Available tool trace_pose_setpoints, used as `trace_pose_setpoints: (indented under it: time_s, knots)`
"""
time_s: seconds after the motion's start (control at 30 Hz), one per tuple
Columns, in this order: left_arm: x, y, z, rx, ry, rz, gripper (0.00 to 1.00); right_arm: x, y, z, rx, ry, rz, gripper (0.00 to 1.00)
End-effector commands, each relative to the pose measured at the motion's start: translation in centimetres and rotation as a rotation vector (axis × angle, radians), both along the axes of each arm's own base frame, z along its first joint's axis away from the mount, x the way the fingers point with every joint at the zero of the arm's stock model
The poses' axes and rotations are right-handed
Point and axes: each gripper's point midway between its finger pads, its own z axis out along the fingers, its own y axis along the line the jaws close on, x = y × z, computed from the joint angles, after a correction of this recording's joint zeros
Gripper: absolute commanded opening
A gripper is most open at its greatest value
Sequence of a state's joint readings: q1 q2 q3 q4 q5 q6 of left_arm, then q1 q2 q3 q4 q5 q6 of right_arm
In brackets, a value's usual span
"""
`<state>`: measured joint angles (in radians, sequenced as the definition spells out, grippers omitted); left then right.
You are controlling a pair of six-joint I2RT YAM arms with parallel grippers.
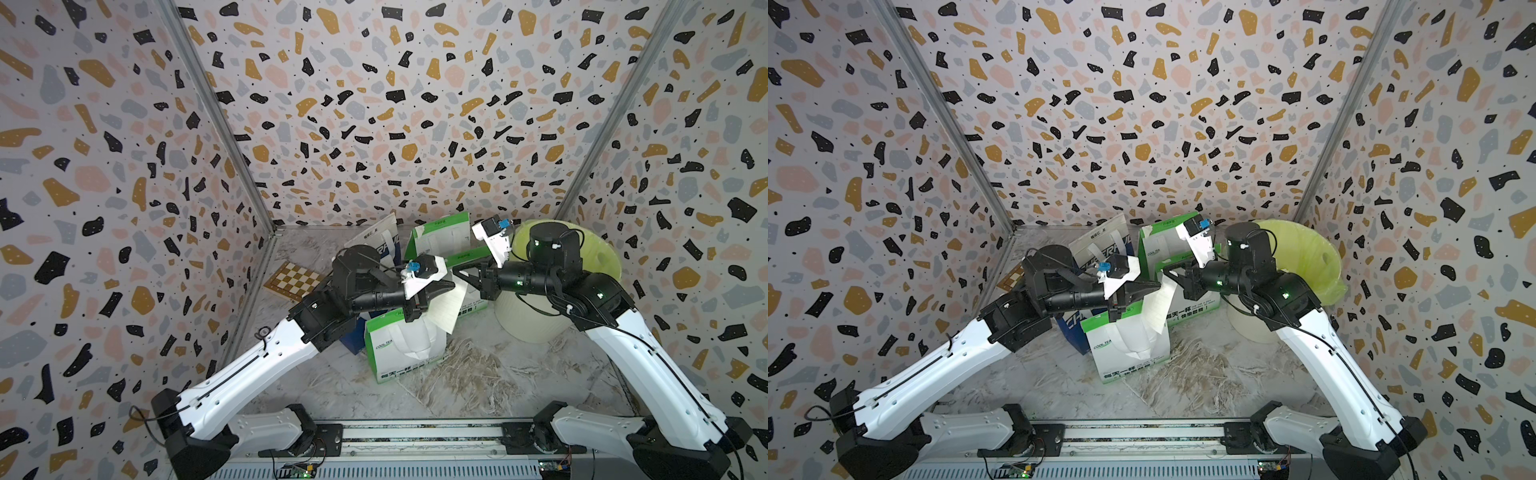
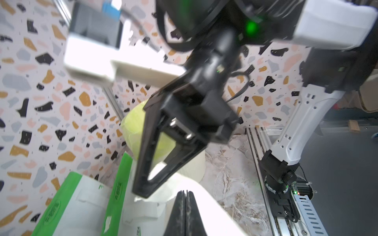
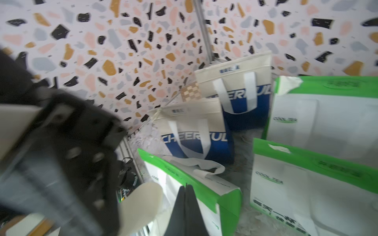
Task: Shred takeout receipts and throw away
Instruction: Shred the takeout receipt.
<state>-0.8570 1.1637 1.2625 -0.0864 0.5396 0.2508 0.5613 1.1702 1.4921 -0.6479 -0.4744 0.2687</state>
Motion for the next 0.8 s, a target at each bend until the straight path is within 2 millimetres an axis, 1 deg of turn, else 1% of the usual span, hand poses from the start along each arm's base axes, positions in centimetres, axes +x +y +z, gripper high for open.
trace_pose_setpoints:
  time_s: [0.0, 0.17, 0.27, 0.3, 0.5, 0.57, 0.63, 0.7, 0.73, 0.77]
  knots:
    - [-2.8, 2.0, 7.6, -0.265, -0.238, -0.031, 0.0, 3.3, -2.9, -1.6, -0.034, 0.079, -0.213, 0.0]
    - [-3.2, 4.1, 8.6, -0.346, -0.269, 0.033, 0.0, 5.1, -5.5, -1.4, -0.029, 0.07, -0.269, 0.0]
    - [-3.2, 5.0, 9.3, -0.384, -0.263, 0.067, 0.0, 6.3, -7.6, -1.0, -0.041, 0.047, -0.328, 0.0]
    - [-3.1, 5.2, 9.4, -0.388, -0.257, 0.079, 0.0, 6.9, -8.7, -0.9, -0.045, 0.042, -0.36, 0.0]
    - [-1.8, 6.2, 9.6, -0.406, -0.219, 0.178, 0.0, 8.5, -12.8, 1.6, -0.045, -0.014, -0.454, 0.0]
    - [-1.2, 6.4, 9.7, -0.407, -0.204, 0.213, 0.0, 8.7, -14.5, 2.6, -0.05, -0.041, -0.504, 0.0]
    - [-0.6, 6.4, 9.6, -0.395, -0.185, 0.237, 0.0, 8.7, -16.9, 3.8, -0.051, -0.077, -0.576, 0.0]
    - [-0.3, 6.1, 9.4, -0.369, -0.166, 0.242, 0.0, 8.6, -19.4, 4.4, -0.057, -0.1, -0.661, 0.0]
    - [-0.2, 5.8, 9.3, -0.36, -0.154, 0.238, 0.0, 8.7, -20.8, 4.4, -0.074, -0.111, -0.725, 0.0]
    - [-0.2, 5.6, 9.2, -0.353, -0.146, 0.231, 0.0, 8.6, -21.7, 4.3, -0.085, -0.117, -0.765, 0.0]
